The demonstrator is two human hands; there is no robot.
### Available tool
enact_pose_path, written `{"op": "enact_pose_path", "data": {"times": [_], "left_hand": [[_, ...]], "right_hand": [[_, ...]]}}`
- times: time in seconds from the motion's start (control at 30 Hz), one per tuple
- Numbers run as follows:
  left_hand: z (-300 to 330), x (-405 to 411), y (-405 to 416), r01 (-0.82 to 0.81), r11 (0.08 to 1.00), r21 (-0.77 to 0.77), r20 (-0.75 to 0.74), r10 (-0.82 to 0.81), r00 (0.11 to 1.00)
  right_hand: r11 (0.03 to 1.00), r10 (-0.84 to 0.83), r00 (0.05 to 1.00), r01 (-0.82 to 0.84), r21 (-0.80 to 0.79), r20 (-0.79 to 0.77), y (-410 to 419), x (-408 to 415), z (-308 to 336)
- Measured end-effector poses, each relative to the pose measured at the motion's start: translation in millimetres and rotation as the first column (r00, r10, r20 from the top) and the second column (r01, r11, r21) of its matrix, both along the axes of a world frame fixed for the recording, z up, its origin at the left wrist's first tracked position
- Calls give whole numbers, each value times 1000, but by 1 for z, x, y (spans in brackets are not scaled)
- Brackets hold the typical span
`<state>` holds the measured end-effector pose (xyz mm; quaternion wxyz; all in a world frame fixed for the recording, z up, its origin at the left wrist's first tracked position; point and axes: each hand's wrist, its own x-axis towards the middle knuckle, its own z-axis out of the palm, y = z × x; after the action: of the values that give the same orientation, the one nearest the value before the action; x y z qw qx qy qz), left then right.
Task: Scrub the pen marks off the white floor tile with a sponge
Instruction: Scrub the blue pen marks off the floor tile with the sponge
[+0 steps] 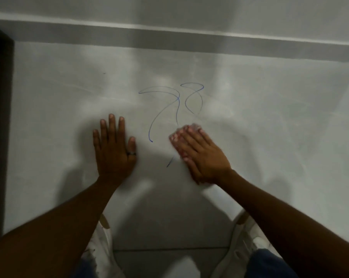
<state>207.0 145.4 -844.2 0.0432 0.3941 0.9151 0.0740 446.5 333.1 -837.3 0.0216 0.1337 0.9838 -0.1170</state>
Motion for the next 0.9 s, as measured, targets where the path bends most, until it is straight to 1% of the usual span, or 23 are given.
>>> {"op": "enact_pose_path", "data": {"times": [0.07, 0.13, 0.2, 0.27, 0.3, 0.33, 0.37, 0.4, 0.43, 0.47, 0.5, 0.53, 0.57, 0.6, 0.63, 0.67, 0.7, 0.73, 0.77, 0.8, 0.83, 0.87, 0.9], "left_hand": [[0, -1, 1, 0, 1000, -1, -4, 0, 1000], [0, -1, 0, 0, 1000, 0, -2, 0, 1000], [-1, -1, 1, 3, 1000, 6, -1, -3, 1000], [-2, -2, 1, 2, 1000, 15, -1, -2, 1000], [-2, -3, 0, 1, 1000, 20, -5, -1, 1000], [-3, -2, 0, 1, 1000, 26, -12, 0, 1000], [-3, -2, 0, 3, 1000, 27, -20, -3, 1000], [-4, -1, 0, 5, 1000, 27, -27, -4, 1000], [-5, -2, 0, 4, 1000, 28, -34, -3, 999], [-5, -3, 0, 6, 1000, 29, -37, -5, 999], [-5, -3, 0, 10, 1000, 27, -31, -9, 999], [-5, -3, 0, 13, 1000, 26, -25, -12, 1000], [-5, -3, 0, 13, 1000, 25, -26, -12, 1000], [-6, -3, 0, 12, 1000, 23, -30, -11, 999], [-7, -4, 0, 12, 1000, 21, -30, -11, 999], [-7, -4, 0, 14, 1000, 20, -25, -13, 1000], [-7, -4, -2, 16, 1000, 20, -20, -15, 1000], [-7, -3, -2, 17, 1000, 20, -23, -17, 1000], [-7, -3, -1, 17, 1000, 21, -27, -16, 1000], [-7, -3, 0, 14, 1000, 22, -26, -14, 1000], [-7, -4, -1, 10, 1000, 23, -20, -10, 1000], [-7, -4, -1, 7, 1000, 23, -13, -7, 1000], [-7, -5, -1, 8, 1000, 21, -7, -8, 1000]], "right_hand": [[985, -171, 985, 171, 5, 4, 18, -9, 2], [932, -362, 932, 362, 6, 2, 30, -22, 6], [797, -604, 797, 604, 17, 16, 35, -44, 10], [611, -792, 610, 791, 26, 32, 29, -75, 12], [579, -815, 578, 815, 19, 39, 24, -90, 13], [633, -773, 632, 774, 3, 47, 21, -101, 15], [756, -653, 756, 654, -21, 42, 22, -105, 15], [879, -474, 880, 475, -37, 18, 27, -104, 15], [951, -309, 951, 308, -31, -17, 40, -100, 13], [974, -224, 974, 223, -34, -34, 59, -95, 13], [967, -254, 967, 254, -28, -25, 77, -94, 15], [919, -394, 919, 394, -8, 6, 90, -94, 17], [822, -569, 821, 570, 0, 39, 96, -99, 18], [727, -685, 725, 686, 9, 68, 94, -109, 20], [710, -701, 706, 704, 9, 95, 86, -123, 21], [789, -612, 785, 614, 4, 96, 75, -133, 24], [902, -431, 898, 433, -4, 89, 65, -136, 24], [974, -226, 971, 227, -11, 75, 62, -133, 21], [994, -112, 993, 113, -13, 44, 68, -128, 19], [989, -150, 989, 150, -4, 13, 77, -124, 18], [942, -335, 942, 335, -6, -3, 80, -122, 17], [824, -566, 824, 566, -10, 20, 78, -123, 19], [720, -693, 719, 694, -9, 45, 70, -126, 19]]}}
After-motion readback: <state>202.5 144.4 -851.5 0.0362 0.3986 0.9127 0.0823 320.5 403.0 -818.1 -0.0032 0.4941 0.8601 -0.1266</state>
